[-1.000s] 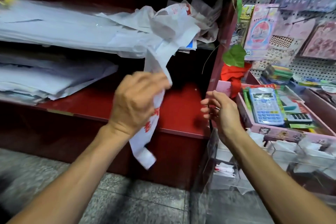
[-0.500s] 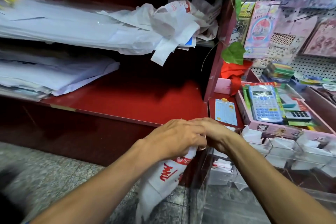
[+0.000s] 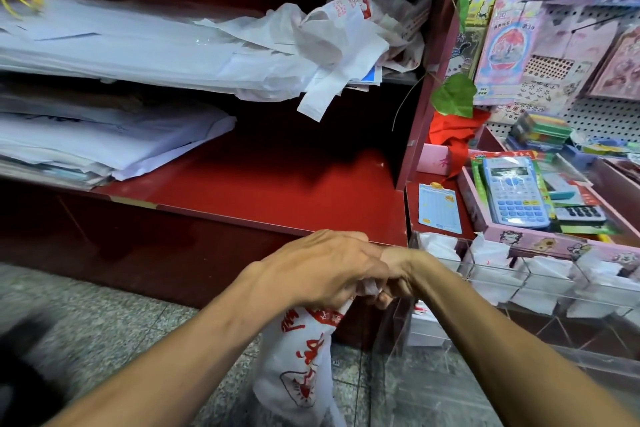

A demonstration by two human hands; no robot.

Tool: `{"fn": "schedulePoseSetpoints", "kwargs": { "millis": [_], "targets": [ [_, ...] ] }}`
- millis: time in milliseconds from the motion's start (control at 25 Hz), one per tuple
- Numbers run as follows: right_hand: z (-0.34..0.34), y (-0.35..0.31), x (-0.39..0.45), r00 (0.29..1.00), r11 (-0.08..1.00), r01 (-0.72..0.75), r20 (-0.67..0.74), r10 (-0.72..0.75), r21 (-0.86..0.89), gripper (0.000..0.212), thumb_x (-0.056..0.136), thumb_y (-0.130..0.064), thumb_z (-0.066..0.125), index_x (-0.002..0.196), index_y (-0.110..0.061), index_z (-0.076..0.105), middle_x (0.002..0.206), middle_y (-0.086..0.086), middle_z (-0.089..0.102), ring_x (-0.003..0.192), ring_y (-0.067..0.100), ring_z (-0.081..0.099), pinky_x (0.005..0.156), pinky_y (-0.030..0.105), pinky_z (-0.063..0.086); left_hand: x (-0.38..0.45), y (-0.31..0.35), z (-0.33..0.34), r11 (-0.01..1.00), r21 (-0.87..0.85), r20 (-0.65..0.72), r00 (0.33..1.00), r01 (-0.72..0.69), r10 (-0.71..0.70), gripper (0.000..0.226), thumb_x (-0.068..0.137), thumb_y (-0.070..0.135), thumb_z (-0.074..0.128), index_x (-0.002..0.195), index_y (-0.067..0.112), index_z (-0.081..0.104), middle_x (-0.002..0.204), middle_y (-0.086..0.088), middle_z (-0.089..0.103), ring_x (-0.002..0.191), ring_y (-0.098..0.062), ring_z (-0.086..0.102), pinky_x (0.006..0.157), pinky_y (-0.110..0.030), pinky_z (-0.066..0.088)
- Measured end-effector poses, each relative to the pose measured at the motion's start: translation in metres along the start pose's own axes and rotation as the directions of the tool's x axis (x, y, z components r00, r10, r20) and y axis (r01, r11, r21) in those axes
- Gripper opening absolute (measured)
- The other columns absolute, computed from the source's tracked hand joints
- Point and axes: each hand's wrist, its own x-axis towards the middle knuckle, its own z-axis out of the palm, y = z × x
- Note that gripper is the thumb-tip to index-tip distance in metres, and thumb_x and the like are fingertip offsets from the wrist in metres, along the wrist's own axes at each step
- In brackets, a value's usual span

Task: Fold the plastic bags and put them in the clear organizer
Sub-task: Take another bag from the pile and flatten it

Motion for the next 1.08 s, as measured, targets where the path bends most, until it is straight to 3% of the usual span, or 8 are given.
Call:
{"fn": "schedulePoseSetpoints", "kwargs": {
  "millis": [120, 280, 400, 480, 640, 760, 960, 1080],
  "targets": [
    [-0.002, -0.008, -0.003, 0.953, 0.963, 0.264, -0.168, -0.252, 0.053, 0.035, 0.086, 0.007, 0.049, 0.059, -0.012, 0.059, 0.048, -0.002, 0.055, 0.040, 0.005, 0.050, 0.042, 0.019, 0.041, -0.012, -0.008, -0.006, 0.995, -0.067, -0.163, 0.983, 0.079, -0.088, 0.033, 0.083, 0.011, 0.063, 0.111, 0.029, 0.062, 0.098, 0.014, 0.062, 0.086, -0.006, 0.052, 0.069, -0.031, 0.051],
    [-0.022, -0.019, -0.005, 0.691, 0.650, 0.711, -0.440, -0.574, 0.268, 0.012, 0.072, -0.005, 0.074, 0.073, -0.017, 0.074, 0.073, 0.000, 0.072, 0.063, 0.008, 0.064, 0.059, 0.020, 0.051, -0.039, -0.038, -0.018, 0.926, -0.270, -0.363, 0.863, 0.262, -0.351, 0.041, 0.075, 0.028, 0.065, 0.114, 0.038, 0.060, 0.106, 0.019, 0.067, 0.091, -0.006, 0.066, 0.074, -0.033, 0.054],
    [-0.037, -0.020, -0.009, 0.523, 0.263, 0.849, -0.658, -0.541, 0.458, 0.022, 0.073, -0.001, 0.065, 0.088, -0.014, 0.076, 0.094, 0.009, 0.073, 0.085, 0.019, 0.069, 0.086, 0.033, 0.054, -0.049, -0.050, -0.020, 0.924, -0.222, -0.597, 0.706, 0.311, -0.380, 0.020, 0.078, 0.017, 0.064, 0.093, 0.026, 0.072, 0.094, 0.012, 0.070, 0.083, -0.012, 0.068, 0.063, -0.038, 0.053],
    [-0.042, -0.012, -0.001, 0.547, 0.182, 0.830, -0.708, -0.447, 0.527, 0.037, 0.077, 0.008, 0.060, 0.111, -0.005, 0.069, 0.110, 0.016, 0.070, 0.099, 0.026, 0.068, 0.094, 0.040, 0.052, -0.048, -0.047, -0.023, 0.911, -0.078, -0.743, 0.586, 0.406, -0.324, 0.026, 0.075, -0.004, 0.071, 0.088, 0.017, 0.074, 0.102, 0.006, 0.070, 0.083, -0.017, 0.069, 0.057, -0.037, 0.051],
    [-0.045, 0.008, 0.010, 0.754, 0.446, 0.611, -0.652, -0.076, 0.655, 0.032, 0.081, 0.002, 0.054, 0.110, -0.004, 0.065, 0.092, 0.009, 0.071, 0.079, 0.027, 0.069, 0.068, 0.038, 0.059, -0.036, -0.045, -0.014, 0.902, -0.184, -0.631, 0.656, 0.391, -0.413, 0.032, 0.070, -0.014, 0.065, 0.074, 0.017, 0.066, 0.113, 0.006, 0.069, 0.091, -0.019, 0.068, 0.066, -0.035, 0.052],
    [-0.042, 0.017, 0.003, 0.776, 0.661, 0.410, -0.621, 0.108, 0.628, 0.012, 0.086, -0.012, 0.060, 0.097, -0.009, 0.060, 0.069, 0.006, 0.060, 0.053, 0.021, 0.063, 0.045, 0.027, 0.051, -0.034, -0.056, 0.009, 0.751, -0.365, -0.330, 0.678, 0.550, -0.657, 0.029, 0.074, -0.008, 0.057, 0.066, 0.019, 0.061, 0.107, -0.001, 0.072, 0.097, -0.021, 0.067, 0.079, -0.038, 0.053],
    [-0.035, 0.025, 0.009, 0.578, 0.897, 0.333, -0.814, 0.050, 0.292, 0.031, 0.082, -0.006, 0.061, 0.112, -0.012, 0.052, 0.082, 0.009, 0.065, 0.063, 0.023, 0.062, 0.053, 0.030, 0.048, -0.045, -0.075, 0.023, 0.574, -0.551, -0.083, 0.644, 0.606, -0.760, 0.031, 0.079, -0.009, 0.056, 0.065, 0.017, 0.065, 0.090, 0.003, 0.068, 0.091, -0.012, 0.061, 0.083, -0.031, 0.050],
    [-0.039, 0.029, 0.018, 0.277, 0.898, 0.166, -0.855, -0.439, -0.408, 0.028, 0.086, -0.022, 0.054, 0.112, -0.015, 0.060, 0.109, 0.002, 0.060, 0.097, 0.024, 0.055, 0.080, 0.035, 0.044, -0.054, -0.091, 0.031, 0.503, -0.522, 0.011, 0.595, 0.689, -0.804, 0.038, 0.078, 0.003, 0.042, 0.079, 0.034, 0.065, 0.110, 0.005, 0.067, 0.109, -0.018, 0.060, 0.095, -0.037, 0.048]
  ]
}}
